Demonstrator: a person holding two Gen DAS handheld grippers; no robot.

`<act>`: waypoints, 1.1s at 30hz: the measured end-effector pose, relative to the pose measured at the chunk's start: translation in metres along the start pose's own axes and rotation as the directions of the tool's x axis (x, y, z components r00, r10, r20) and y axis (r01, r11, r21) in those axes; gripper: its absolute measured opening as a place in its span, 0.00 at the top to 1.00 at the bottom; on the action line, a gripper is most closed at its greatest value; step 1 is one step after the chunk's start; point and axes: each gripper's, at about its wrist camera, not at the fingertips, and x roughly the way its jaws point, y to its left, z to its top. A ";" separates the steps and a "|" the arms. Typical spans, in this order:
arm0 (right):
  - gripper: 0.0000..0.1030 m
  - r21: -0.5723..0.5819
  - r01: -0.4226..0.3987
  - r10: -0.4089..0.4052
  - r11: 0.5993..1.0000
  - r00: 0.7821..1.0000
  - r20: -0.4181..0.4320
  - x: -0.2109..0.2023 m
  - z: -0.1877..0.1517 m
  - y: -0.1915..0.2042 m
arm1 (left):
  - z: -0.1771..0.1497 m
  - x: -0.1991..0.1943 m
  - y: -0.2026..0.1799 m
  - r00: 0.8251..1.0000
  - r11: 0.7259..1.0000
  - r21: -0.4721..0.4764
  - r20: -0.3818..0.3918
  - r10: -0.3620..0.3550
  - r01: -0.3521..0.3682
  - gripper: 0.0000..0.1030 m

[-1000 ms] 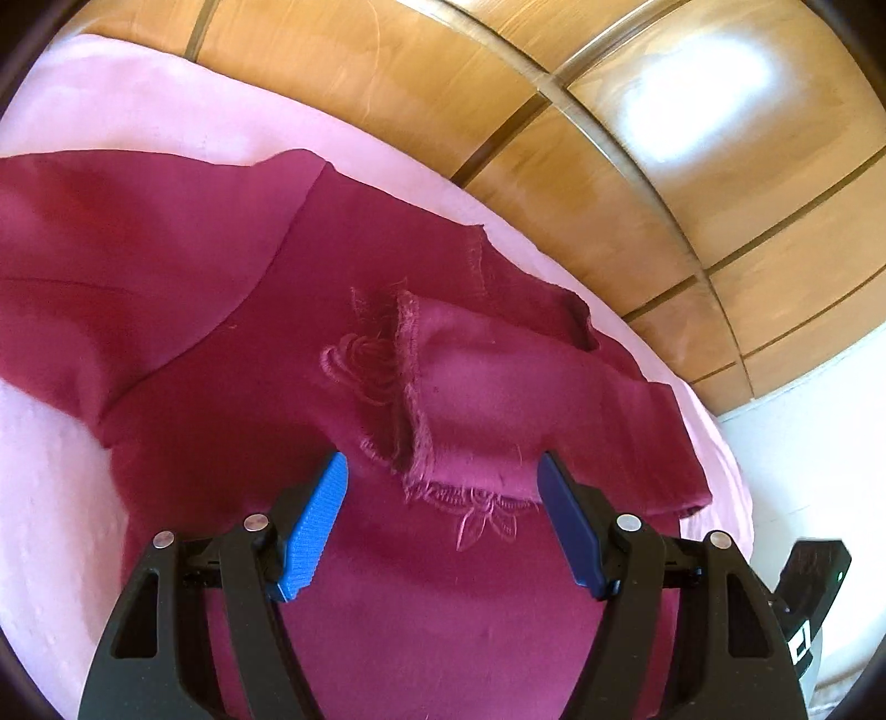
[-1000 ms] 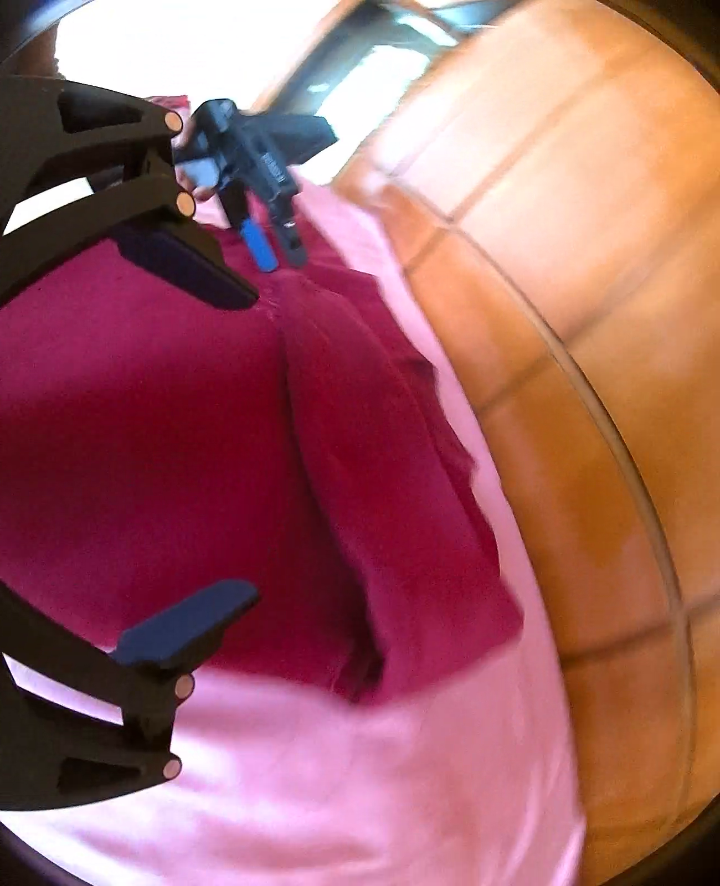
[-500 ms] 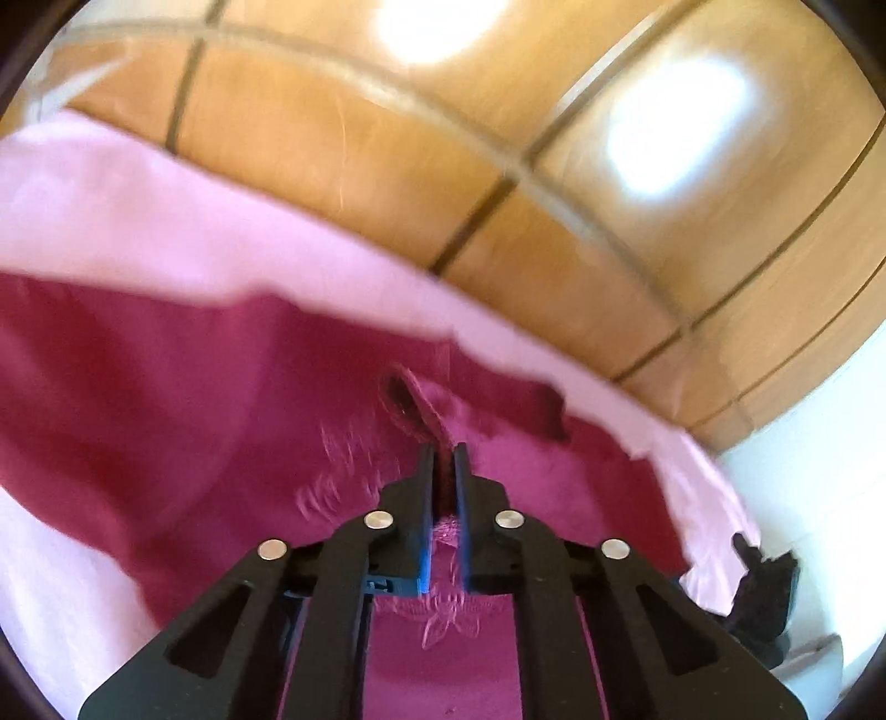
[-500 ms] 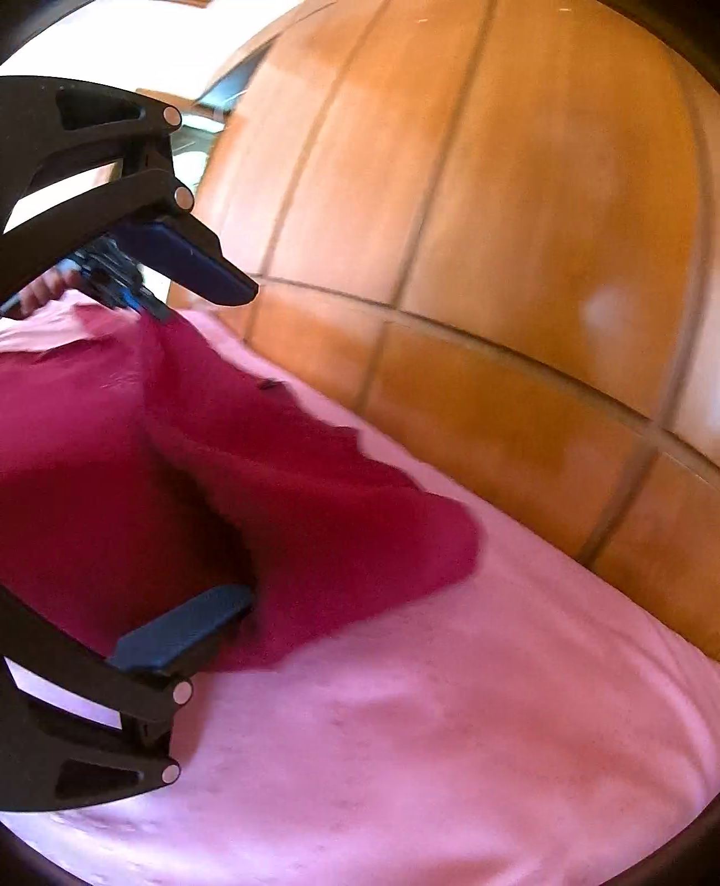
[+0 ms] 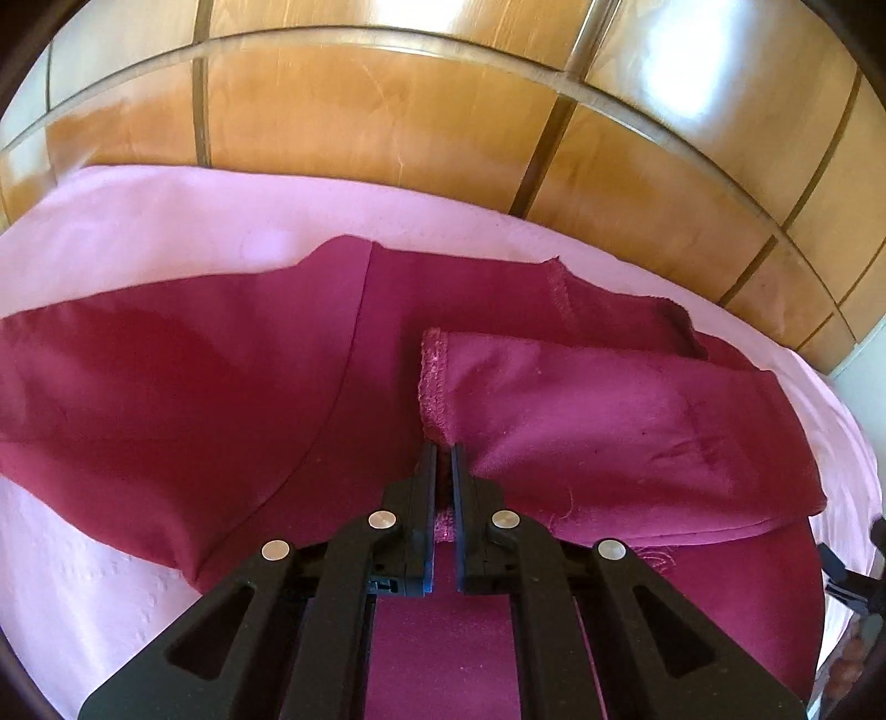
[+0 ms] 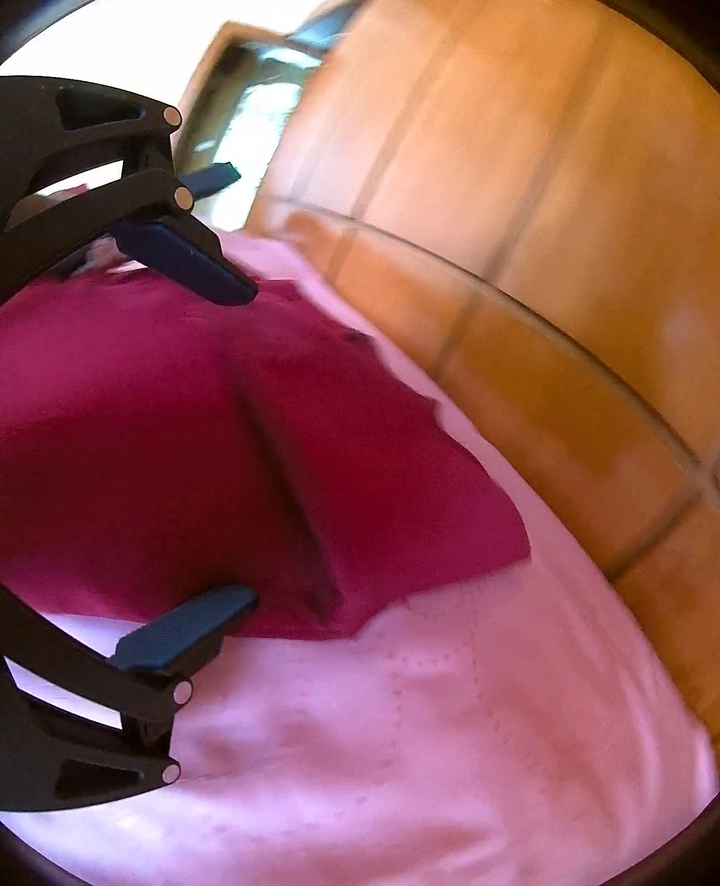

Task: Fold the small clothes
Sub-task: 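Grasp the sweater side with the left gripper and fold it over the sleeve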

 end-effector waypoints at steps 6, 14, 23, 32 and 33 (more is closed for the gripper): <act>0.02 -0.212 0.154 -0.140 0.965 0.987 0.076 0.013 0.022 0.050 | 0.002 -0.006 -0.003 0.999 1.000 0.024 0.035 -0.013 0.012 0.96; 0.02 -0.327 0.506 -0.502 0.798 0.859 0.102 0.123 0.038 0.032 | -0.002 -0.015 -0.001 0.996 0.999 0.032 0.086 0.034 -0.036 0.96; 0.02 -0.390 0.623 -0.608 0.678 0.774 0.179 0.139 0.023 0.037 | -0.012 0.011 0.009 0.989 0.990 0.012 0.060 0.138 -0.139 0.97; 0.02 -0.388 0.621 -0.601 0.681 0.777 0.189 0.140 0.023 0.039 | -0.013 -0.044 -0.014 0.983 0.998 -0.012 0.174 -0.058 0.061 0.75; 0.02 -0.390 0.624 -0.603 0.677 0.774 0.193 0.141 0.022 0.040 | -0.011 -0.038 -0.026 0.986 0.998 0.035 0.158 -0.060 0.055 0.75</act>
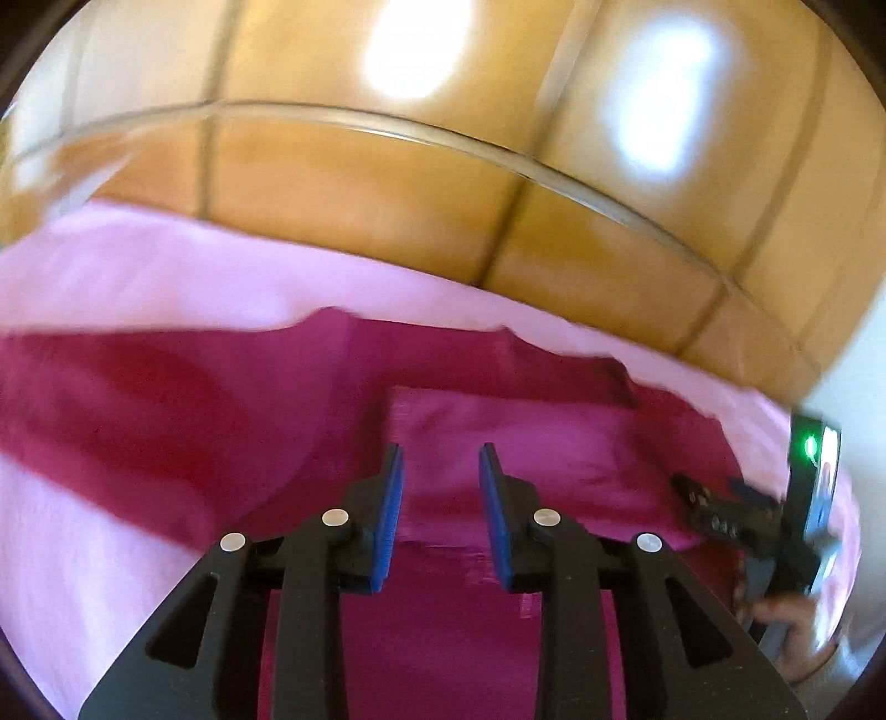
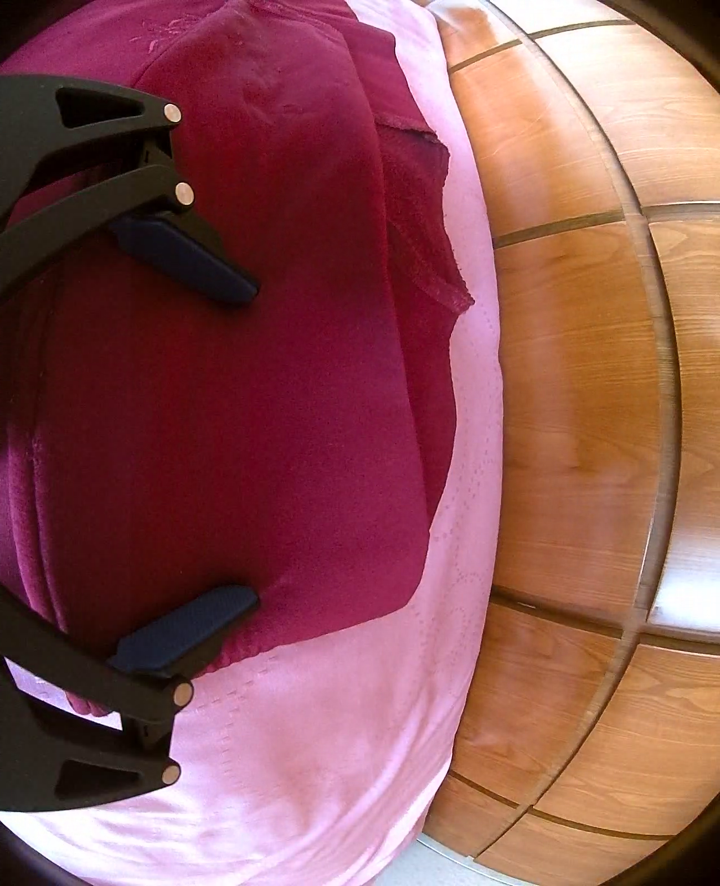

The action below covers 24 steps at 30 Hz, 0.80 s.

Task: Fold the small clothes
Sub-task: 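Grasp the sweater side with the left gripper and fold it over the sleeve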

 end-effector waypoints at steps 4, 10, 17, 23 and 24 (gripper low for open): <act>0.02 -0.004 0.009 -0.009 1.000 1.000 0.009 0.002 0.000 0.005 | -0.001 0.044 -0.009 0.994 1.000 0.025 -0.108 0.011 -0.008 0.75; 0.02 -0.002 0.002 -0.002 1.000 1.000 0.012 0.004 0.002 0.003 | -0.006 0.066 0.013 0.993 0.996 -0.081 -0.108 -0.050 0.041 0.74; 0.02 0.000 0.001 -0.001 1.000 1.000 0.014 0.004 0.001 0.004 | -0.008 0.041 0.033 0.987 0.973 -0.194 -0.067 -0.143 0.128 0.65; 0.02 -0.001 0.004 -0.004 1.000 1.000 0.015 0.004 0.001 0.004 | -0.019 -0.024 0.080 0.989 0.935 -0.321 0.038 -0.146 0.150 0.39; 0.02 -0.002 0.004 -0.004 1.000 1.000 0.016 0.004 0.001 0.004 | -0.021 -0.037 0.097 0.992 0.928 -0.352 0.058 -0.110 0.124 0.35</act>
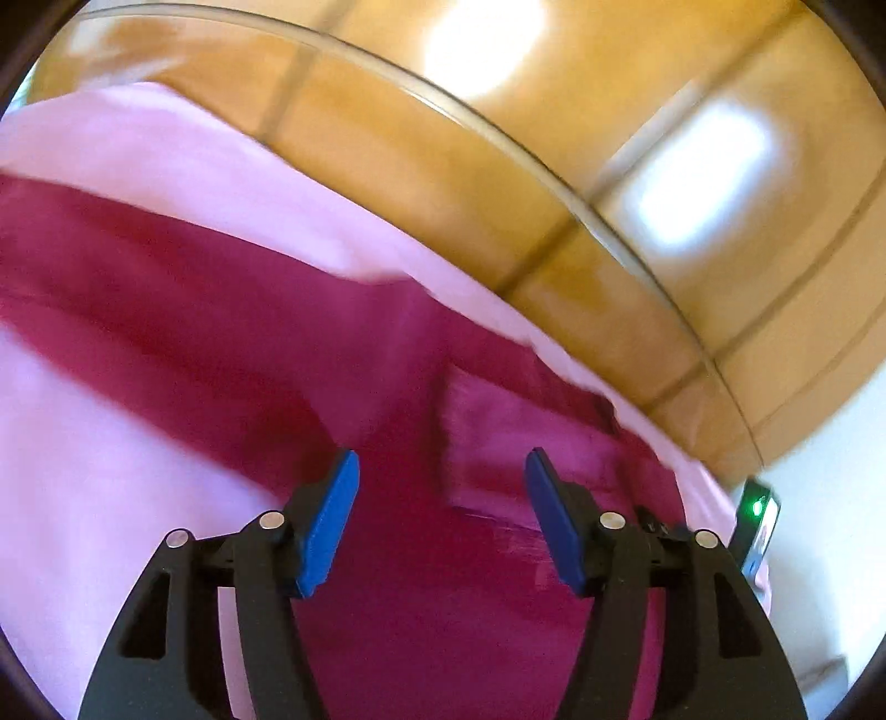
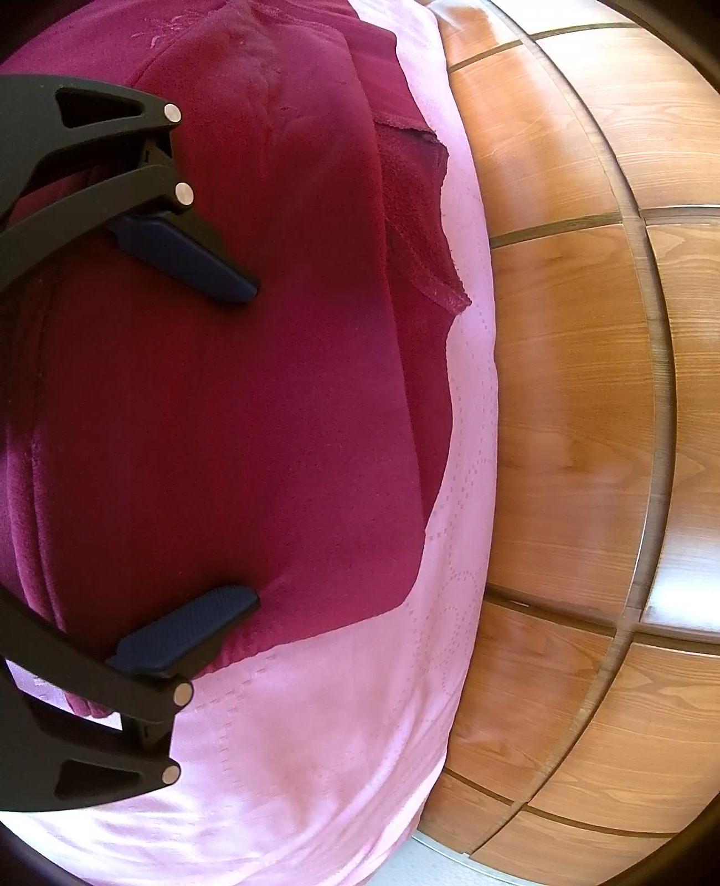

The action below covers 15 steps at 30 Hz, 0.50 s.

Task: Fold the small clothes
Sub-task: 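Grasp the sweater side with the left gripper and fold it over the sleeve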

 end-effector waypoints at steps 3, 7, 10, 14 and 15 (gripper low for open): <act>0.02 -0.002 0.007 -0.007 1.000 1.000 0.005 -0.001 0.000 0.000 | 0.015 -0.036 0.050 0.994 0.992 -0.106 0.068 0.083 -0.075 0.29; 0.02 -0.012 0.024 -0.024 1.000 1.000 0.007 -0.002 -0.001 0.003 | 0.038 -0.077 0.129 0.966 0.939 -0.292 0.125 0.224 -0.180 0.29; 0.02 -0.013 0.029 -0.029 0.999 1.000 0.009 -0.002 -0.001 0.004 | 0.051 -0.099 0.179 0.941 0.882 -0.416 0.146 0.306 -0.222 0.29; 0.02 -0.013 0.028 -0.028 1.000 1.000 0.008 -0.002 0.000 0.004 | 0.068 -0.123 0.237 0.911 0.802 -0.556 0.177 0.373 -0.220 0.29; 0.02 -0.012 0.028 -0.028 1.000 1.000 0.008 -0.002 0.000 0.004 | 0.073 -0.127 0.249 0.906 0.787 -0.580 0.188 0.379 -0.209 0.29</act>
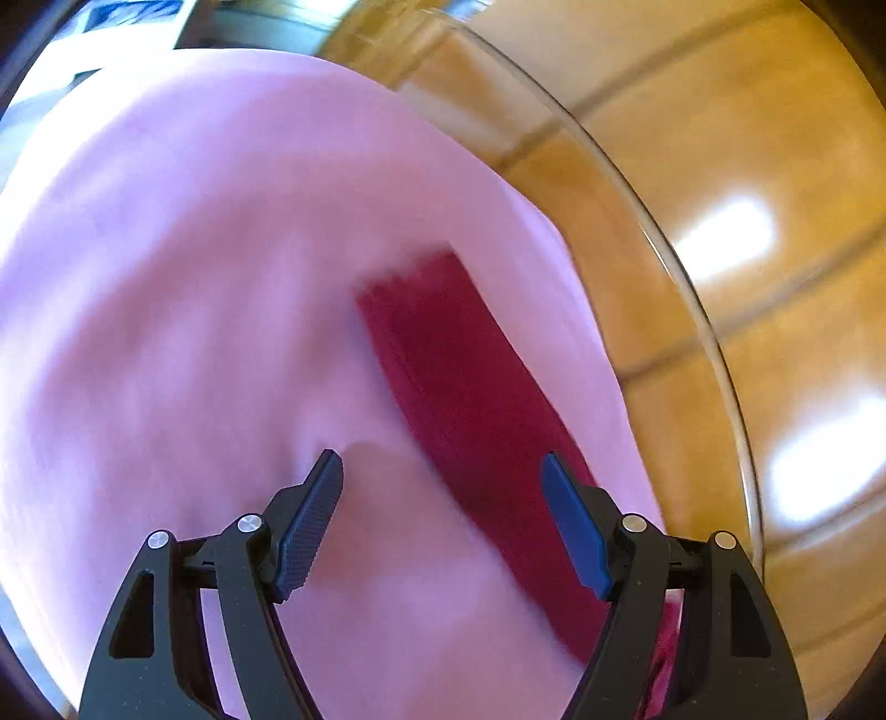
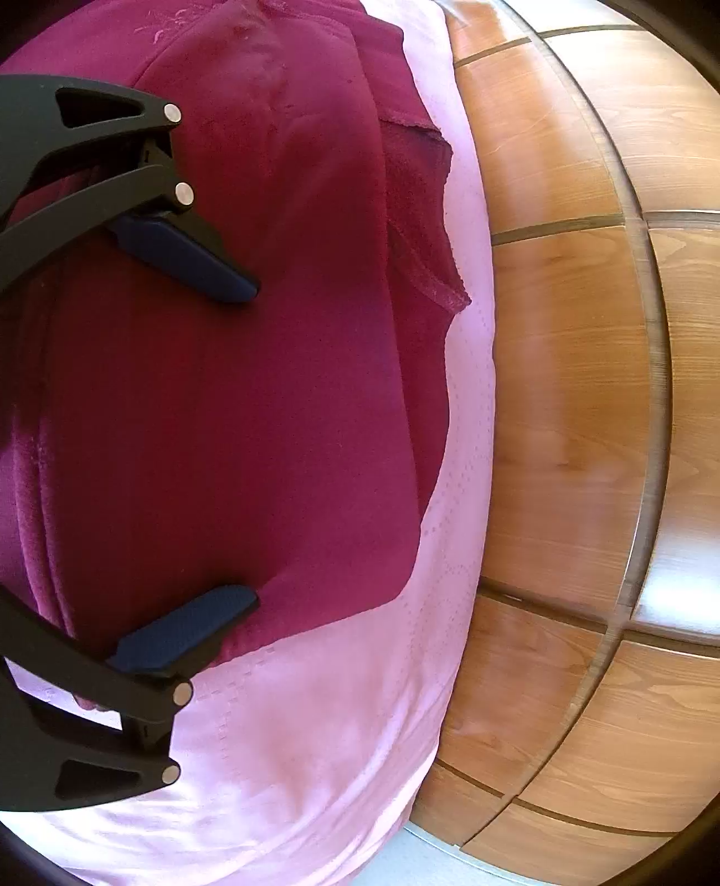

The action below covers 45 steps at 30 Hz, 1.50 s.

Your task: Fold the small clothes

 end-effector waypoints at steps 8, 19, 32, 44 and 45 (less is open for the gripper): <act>0.02 0.000 0.001 -0.001 1.000 1.000 0.000 0.000 0.000 0.000 | 0.028 0.030 0.003 0.998 1.000 0.011 -0.057 0.017 -0.017 0.89; 0.02 0.001 0.000 0.000 1.000 1.000 0.001 0.000 0.000 0.000 | -0.035 0.000 -0.087 0.985 0.947 0.278 -0.111 -0.134 0.160 0.90; 0.02 0.003 -0.002 0.002 1.000 1.000 0.001 0.000 0.000 -0.001 | -0.194 0.030 -0.201 0.902 0.789 0.489 -0.392 -0.182 0.372 0.90; 0.18 0.029 -0.074 0.074 0.997 0.997 0.014 -0.019 0.016 0.003 | -0.218 -0.001 -0.196 0.935 0.722 0.610 -0.321 -0.151 0.326 0.60; 0.19 0.041 -0.114 0.113 0.993 0.993 0.033 -0.028 0.019 0.008 | -0.217 -0.006 -0.190 0.951 0.725 0.629 -0.282 -0.124 0.281 0.60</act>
